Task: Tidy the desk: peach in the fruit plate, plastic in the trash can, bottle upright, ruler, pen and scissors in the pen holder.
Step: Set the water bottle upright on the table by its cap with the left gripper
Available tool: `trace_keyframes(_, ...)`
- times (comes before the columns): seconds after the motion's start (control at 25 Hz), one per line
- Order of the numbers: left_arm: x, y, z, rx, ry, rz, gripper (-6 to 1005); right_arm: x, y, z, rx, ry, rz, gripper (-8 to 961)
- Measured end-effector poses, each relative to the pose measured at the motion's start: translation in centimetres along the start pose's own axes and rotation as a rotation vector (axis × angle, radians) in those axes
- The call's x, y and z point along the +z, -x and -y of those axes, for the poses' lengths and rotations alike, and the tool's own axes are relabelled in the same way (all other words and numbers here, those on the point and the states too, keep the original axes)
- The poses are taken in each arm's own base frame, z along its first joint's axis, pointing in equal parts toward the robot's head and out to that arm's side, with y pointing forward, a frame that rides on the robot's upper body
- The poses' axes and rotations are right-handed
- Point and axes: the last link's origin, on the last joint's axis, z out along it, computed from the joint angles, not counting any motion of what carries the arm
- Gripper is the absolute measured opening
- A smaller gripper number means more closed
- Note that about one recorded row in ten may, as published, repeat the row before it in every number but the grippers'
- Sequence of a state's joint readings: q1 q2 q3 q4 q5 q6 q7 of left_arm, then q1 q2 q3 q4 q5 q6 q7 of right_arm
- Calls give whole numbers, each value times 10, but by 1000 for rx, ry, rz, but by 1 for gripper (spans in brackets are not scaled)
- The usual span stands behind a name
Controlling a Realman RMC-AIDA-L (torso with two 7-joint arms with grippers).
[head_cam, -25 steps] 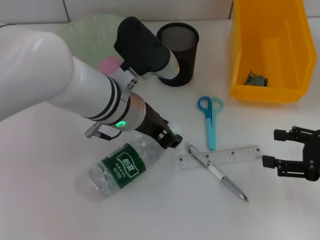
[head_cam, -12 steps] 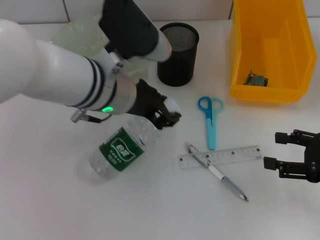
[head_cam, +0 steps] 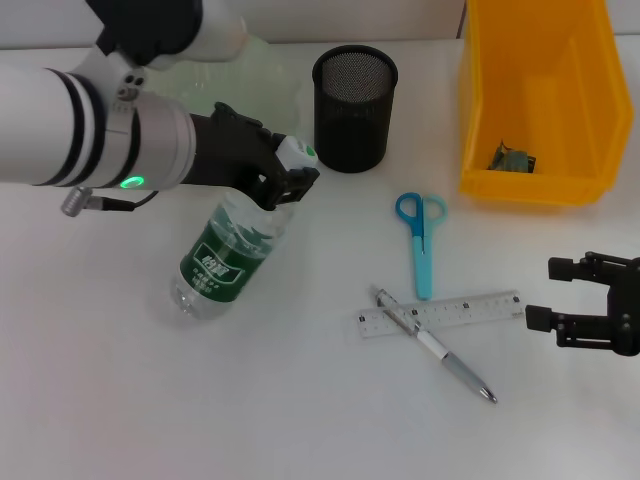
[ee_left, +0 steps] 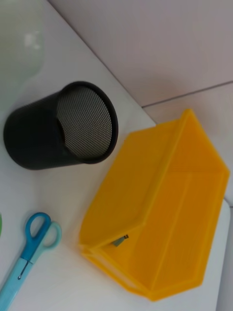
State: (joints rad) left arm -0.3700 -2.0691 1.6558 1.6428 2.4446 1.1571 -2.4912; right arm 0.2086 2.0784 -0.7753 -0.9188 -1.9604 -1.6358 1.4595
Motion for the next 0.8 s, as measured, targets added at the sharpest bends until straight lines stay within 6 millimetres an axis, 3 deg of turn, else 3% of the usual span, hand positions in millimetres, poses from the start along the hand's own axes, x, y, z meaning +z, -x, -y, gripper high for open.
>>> trace_keyframes(0.28,-20,8,8,-33,-6,-71,444,0,7,2,0,-1,-3,805)
trace_keyframes(0.8,-32,28,17,-61,-20,-96,443,7,15,5,14,16,-23,804)
